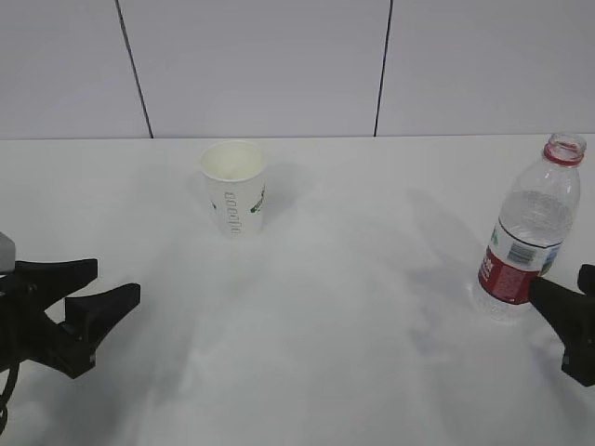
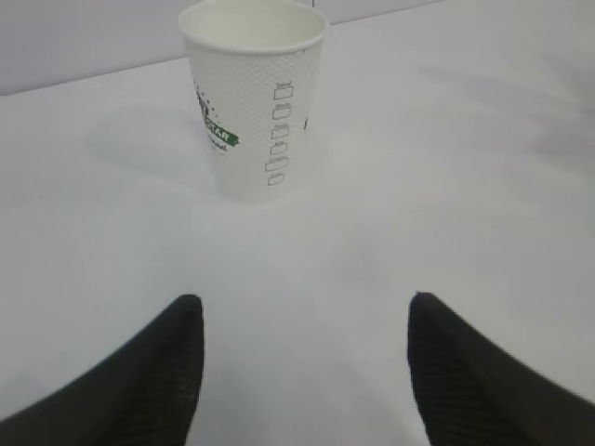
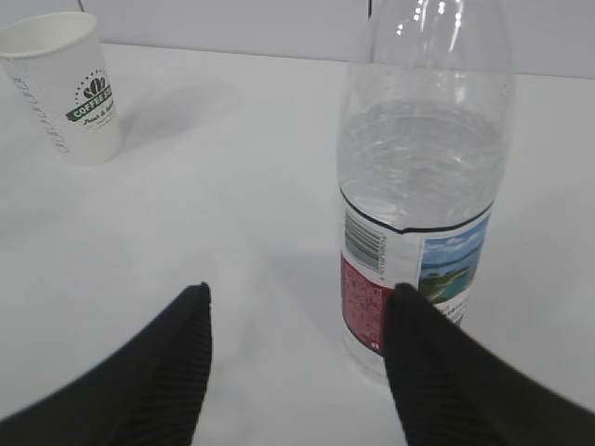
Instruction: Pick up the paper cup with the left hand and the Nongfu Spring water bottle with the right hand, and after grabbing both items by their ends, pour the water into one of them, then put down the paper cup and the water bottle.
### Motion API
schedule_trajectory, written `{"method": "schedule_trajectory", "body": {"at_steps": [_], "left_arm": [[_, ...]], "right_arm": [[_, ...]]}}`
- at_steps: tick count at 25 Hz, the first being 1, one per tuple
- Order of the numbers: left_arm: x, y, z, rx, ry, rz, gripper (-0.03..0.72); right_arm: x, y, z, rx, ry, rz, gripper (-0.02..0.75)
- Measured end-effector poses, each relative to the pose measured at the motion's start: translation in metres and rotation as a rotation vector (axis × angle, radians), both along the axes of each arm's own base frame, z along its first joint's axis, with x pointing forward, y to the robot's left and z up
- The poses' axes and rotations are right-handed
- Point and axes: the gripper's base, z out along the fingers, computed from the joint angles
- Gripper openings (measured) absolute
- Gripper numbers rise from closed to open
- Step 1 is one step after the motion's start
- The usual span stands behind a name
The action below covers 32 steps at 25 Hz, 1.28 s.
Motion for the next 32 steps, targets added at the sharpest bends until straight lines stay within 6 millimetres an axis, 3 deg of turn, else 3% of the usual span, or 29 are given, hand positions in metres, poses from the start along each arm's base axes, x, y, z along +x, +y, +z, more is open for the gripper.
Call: {"method": "schedule_trajectory", "body": {"at_steps": [13,21,32], "left_arm": [[0.008,-0.004,-0.001,0.010,-0.005,-0.032,0.507],[0.013,-0.005,-0.006,0.009,0.008,-0.031,0.507],[0.012,-0.005,-0.006,0.006,0.005,-0.035,0.507]], "right_arm": [[0.001,-0.002,0.001,-0.076,-0.029,0.004,0.449],[0.003,-0.006,-0.004,-0.065,-0.002,-0.048,0.618],[0.014,-0.004,-0.027,-0.073,0.043,-0.025,0.641]]}}
